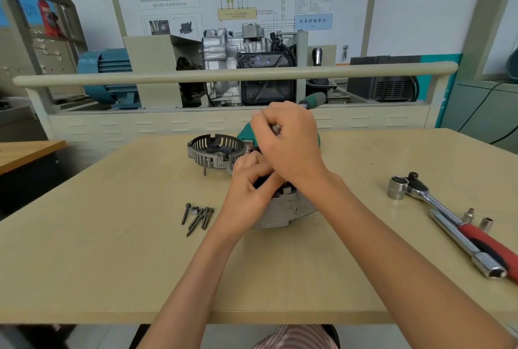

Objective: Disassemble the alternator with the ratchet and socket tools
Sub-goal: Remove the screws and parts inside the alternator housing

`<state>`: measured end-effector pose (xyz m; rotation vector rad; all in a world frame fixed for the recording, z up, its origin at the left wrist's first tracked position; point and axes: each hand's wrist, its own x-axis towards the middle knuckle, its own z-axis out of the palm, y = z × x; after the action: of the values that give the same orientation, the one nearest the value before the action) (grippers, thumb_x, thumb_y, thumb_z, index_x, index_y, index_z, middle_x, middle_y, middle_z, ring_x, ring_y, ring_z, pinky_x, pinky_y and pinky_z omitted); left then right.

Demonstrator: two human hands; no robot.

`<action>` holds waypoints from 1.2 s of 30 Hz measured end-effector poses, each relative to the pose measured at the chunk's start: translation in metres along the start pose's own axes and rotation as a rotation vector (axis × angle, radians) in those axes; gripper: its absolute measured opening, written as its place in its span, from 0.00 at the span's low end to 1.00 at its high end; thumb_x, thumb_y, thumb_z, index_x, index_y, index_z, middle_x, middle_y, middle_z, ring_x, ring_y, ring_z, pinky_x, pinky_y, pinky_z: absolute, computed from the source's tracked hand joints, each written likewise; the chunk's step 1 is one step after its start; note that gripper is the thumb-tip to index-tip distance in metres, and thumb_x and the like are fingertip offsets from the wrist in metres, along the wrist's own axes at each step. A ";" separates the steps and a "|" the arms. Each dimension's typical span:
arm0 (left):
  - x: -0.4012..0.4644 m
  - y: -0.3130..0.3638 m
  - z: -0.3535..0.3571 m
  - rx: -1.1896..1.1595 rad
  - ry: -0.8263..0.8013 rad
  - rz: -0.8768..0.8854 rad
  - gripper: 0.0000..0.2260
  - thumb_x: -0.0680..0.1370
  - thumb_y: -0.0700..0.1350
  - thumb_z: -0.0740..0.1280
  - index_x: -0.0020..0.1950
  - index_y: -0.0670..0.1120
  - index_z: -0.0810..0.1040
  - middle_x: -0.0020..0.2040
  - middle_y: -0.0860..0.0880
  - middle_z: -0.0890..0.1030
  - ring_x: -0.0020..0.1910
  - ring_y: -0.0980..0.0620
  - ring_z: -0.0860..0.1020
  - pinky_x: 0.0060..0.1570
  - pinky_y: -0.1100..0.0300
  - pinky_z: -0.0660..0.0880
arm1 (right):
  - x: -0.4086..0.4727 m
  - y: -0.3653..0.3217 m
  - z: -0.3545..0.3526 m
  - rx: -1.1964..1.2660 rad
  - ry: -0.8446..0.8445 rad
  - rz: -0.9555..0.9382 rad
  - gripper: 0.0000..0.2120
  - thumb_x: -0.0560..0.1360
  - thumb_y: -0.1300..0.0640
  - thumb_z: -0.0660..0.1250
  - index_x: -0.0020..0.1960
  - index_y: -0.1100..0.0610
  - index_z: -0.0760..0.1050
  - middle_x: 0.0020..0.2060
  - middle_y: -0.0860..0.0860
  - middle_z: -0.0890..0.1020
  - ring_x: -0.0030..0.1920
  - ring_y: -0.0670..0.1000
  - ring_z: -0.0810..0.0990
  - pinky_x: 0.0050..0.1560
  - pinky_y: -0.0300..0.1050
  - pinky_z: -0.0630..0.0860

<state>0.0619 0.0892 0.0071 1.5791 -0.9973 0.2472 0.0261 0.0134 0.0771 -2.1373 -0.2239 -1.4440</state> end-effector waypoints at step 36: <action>0.000 0.001 -0.001 0.004 -0.018 -0.010 0.08 0.76 0.43 0.68 0.41 0.55 0.83 0.43 0.38 0.76 0.49 0.53 0.70 0.56 0.57 0.66 | 0.000 0.007 -0.008 0.163 -0.093 0.012 0.19 0.72 0.60 0.60 0.25 0.55 0.58 0.22 0.46 0.61 0.28 0.46 0.61 0.34 0.38 0.59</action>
<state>0.0616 0.0905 0.0083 1.5924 -1.0036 0.2288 0.0225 0.0030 0.0772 -2.0702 -0.3507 -1.2757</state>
